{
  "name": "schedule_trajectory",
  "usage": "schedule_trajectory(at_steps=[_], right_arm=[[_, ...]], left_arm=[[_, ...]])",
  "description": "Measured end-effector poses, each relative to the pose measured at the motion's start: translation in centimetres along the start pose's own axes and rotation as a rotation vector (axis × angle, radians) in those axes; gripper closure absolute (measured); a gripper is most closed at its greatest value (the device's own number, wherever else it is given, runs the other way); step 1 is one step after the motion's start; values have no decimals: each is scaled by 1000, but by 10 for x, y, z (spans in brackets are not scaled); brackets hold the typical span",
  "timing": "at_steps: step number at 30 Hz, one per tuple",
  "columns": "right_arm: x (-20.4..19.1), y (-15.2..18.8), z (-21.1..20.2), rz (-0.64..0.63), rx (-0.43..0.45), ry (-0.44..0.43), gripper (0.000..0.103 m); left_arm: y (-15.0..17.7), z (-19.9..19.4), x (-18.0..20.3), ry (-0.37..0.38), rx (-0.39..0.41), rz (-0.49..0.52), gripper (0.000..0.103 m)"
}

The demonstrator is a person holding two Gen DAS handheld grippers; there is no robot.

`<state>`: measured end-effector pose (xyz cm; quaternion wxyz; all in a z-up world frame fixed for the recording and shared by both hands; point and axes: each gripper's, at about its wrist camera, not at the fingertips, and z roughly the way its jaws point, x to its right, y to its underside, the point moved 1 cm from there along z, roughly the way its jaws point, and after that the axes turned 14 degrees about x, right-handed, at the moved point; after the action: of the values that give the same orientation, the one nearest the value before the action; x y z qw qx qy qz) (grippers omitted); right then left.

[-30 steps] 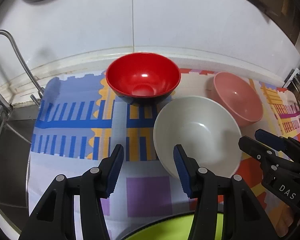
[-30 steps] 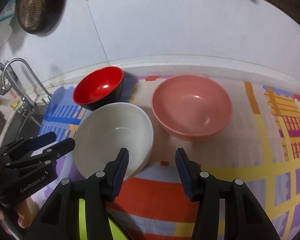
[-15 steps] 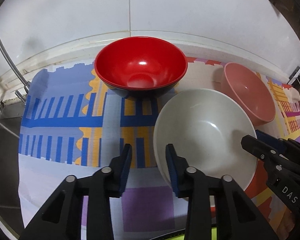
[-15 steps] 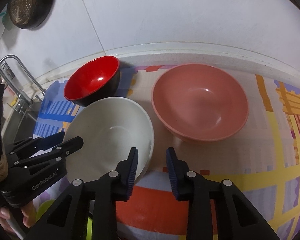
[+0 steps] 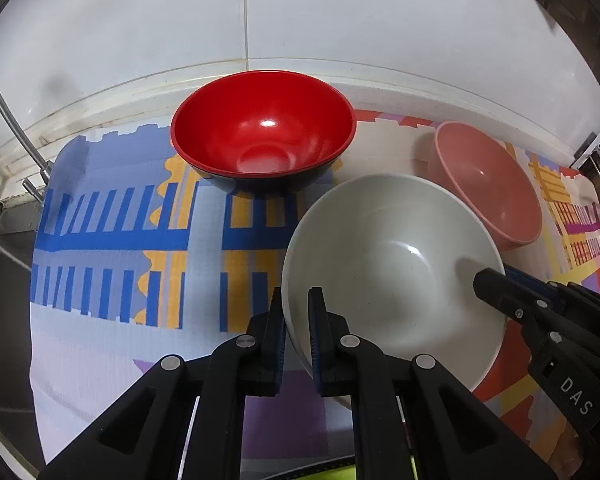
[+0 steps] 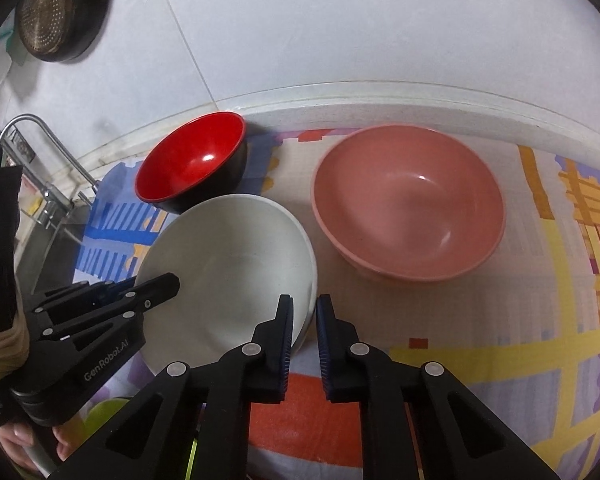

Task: Organize plates and bowls
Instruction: 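Move both grippers to the white bowl rim and close them, then lift the white bowl and carry it toward the lime-green plate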

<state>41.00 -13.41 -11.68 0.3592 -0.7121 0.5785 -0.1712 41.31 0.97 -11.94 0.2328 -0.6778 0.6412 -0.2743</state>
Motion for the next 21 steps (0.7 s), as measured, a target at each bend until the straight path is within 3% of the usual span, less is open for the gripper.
schedule_trajectory(at_steps=[11, 21], right_arm=[[1, -4, -30, 13, 33, -1, 90], [9, 2, -83, -15, 92, 20, 90]], left_arm=[[3, -44, 12, 25, 50, -19, 91], [15, -83, 41, 64, 80, -5, 90]])
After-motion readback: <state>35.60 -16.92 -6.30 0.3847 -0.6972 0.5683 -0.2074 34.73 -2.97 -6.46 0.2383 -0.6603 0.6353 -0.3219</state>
